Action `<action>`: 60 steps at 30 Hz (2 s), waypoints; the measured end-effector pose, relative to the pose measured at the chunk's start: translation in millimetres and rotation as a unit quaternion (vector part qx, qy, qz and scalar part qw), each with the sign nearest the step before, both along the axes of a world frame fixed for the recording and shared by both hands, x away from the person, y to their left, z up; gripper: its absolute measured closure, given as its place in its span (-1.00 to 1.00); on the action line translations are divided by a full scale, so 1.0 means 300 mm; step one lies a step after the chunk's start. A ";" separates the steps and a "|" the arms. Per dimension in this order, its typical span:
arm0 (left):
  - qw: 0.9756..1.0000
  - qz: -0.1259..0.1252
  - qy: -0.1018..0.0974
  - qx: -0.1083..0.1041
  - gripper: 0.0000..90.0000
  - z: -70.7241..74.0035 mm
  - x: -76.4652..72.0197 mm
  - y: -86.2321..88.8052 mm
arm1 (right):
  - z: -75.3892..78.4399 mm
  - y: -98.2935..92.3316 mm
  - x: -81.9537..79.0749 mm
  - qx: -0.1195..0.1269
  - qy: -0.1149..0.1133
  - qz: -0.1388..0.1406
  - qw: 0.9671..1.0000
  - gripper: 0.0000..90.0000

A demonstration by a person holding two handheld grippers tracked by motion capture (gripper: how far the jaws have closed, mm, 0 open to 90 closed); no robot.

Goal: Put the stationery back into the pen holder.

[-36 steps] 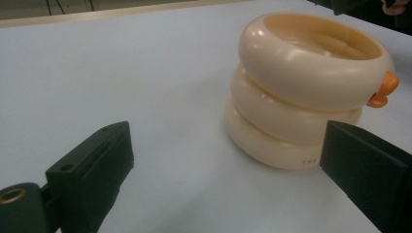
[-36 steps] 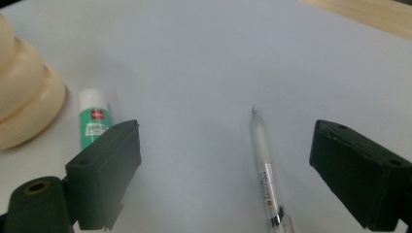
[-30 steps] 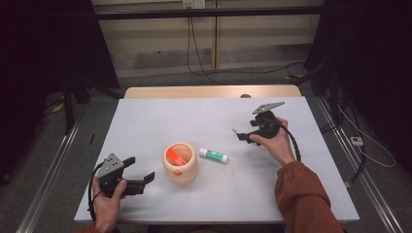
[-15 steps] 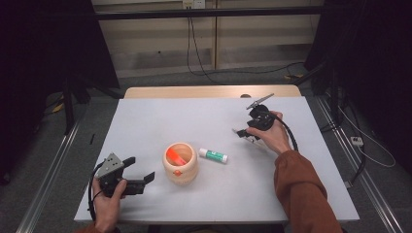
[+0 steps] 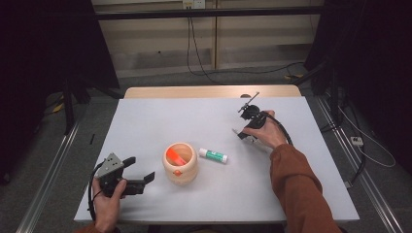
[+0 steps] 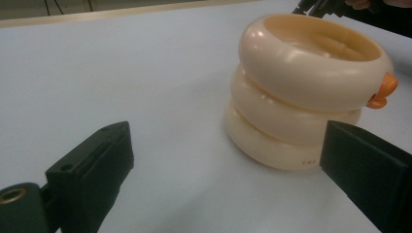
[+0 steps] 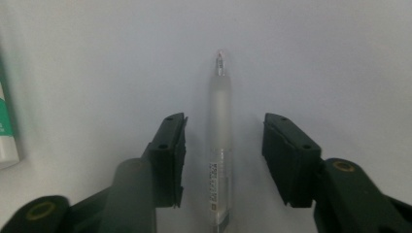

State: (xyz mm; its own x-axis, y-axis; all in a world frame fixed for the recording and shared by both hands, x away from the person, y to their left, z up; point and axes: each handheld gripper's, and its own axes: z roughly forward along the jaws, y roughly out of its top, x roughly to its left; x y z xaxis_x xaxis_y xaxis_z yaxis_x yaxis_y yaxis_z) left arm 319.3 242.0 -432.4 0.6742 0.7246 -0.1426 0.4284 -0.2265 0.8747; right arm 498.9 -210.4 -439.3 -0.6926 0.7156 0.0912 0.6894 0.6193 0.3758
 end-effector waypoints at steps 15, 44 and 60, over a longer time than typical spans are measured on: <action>1.000 -0.001 -0.001 0.001 -0.89 0.001 0.000 0.000 | -0.014 0.015 0.004 -0.013 0.007 0.008 1.000 0.71; 1.000 -0.001 -0.003 0.003 -0.89 0.002 -0.001 -0.001 | 0.056 -0.040 -0.045 0.051 -0.034 -0.022 0.998 0.80; 1.000 0.000 -0.003 0.002 -0.89 0.003 -0.003 -0.001 | 0.083 -0.060 -0.130 0.145 -0.102 -0.051 0.983 0.80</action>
State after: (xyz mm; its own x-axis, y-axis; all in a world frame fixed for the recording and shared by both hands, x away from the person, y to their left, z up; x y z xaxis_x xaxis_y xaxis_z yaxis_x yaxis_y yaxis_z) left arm 318.5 241.5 -431.6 0.6755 0.7247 -0.1360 0.4235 -0.2303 0.8761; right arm 459.9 -228.5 -414.3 -0.6434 0.7467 0.1686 0.6343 0.3967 0.6635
